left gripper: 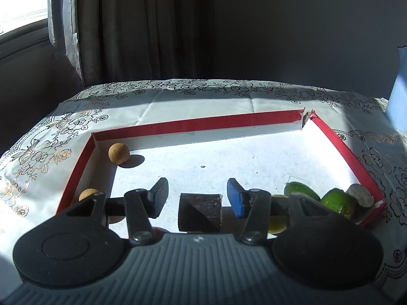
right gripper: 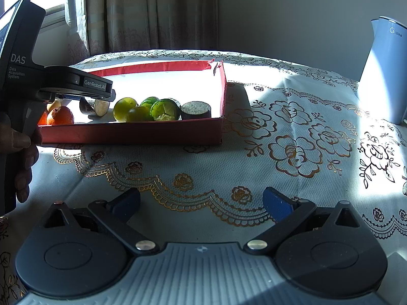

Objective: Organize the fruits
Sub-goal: 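Lift the left gripper away from the red box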

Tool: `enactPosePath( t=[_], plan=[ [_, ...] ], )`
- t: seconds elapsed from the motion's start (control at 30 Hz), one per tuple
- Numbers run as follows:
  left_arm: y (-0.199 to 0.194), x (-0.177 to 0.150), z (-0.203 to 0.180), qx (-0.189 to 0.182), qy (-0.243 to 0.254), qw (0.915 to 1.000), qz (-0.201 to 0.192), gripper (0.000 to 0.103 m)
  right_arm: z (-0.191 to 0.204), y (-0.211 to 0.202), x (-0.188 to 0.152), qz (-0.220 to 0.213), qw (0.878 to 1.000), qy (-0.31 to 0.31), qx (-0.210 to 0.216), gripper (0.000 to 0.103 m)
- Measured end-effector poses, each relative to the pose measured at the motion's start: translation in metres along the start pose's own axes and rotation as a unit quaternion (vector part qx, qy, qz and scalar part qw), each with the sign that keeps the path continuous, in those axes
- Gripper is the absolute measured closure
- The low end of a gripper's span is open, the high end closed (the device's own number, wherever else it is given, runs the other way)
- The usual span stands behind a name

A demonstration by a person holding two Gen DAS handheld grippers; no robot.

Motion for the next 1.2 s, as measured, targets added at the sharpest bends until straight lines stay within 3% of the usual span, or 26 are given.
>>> enactPosePath(
  t=[0.17,0.27,0.5,0.6,0.77,0.97,1.2],
  plan=[
    [-0.027,0.001,-0.001,0.027,0.012,0.9986,-0.045,0.011,0.0,0.0,0.0,0.0,1.0,0.0,0.0,0.0],
    [-0.052,0.0,0.001,0.042,0.013,0.9958,-0.08,0.0,0.0,0.0,0.0,0.0,1.0,0.0,0.0,0.0],
    [-0.11,-0.009,0.019,0.022,-0.035,0.9899,-0.135,0.0,0.0,0.0,0.0,0.0,1.0,0.0,0.0,0.0],
    [-0.126,-0.013,0.029,0.012,-0.057,0.9884,-0.14,0.0,0.0,0.0,0.0,0.0,1.0,0.0,0.0,0.0],
    [-0.139,-0.026,0.039,0.018,-0.076,0.9892,-0.124,0.0,0.0,0.0,0.0,0.0,1.0,0.0,0.0,0.0],
    [-0.137,-0.046,0.042,0.017,-0.075,0.994,-0.078,0.0,0.0,0.0,0.0,0.0,1.0,0.0,-0.001,0.0],
    [-0.124,-0.072,0.029,0.029,-0.042,0.9985,-0.019,0.0,0.009,-0.012,0.0,-0.025,0.999,0.031,0.021,0.0]
  ],
)
Point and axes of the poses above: each gripper's, at about its wrist camera, not at the fingertips, and y roughly the way its jaws point, z to its left, x to its top, the point moved 3 cm from there along y, roughly the way its jaws point, and after that the axes turned 14 degrees about y, right-handed, at the moved point
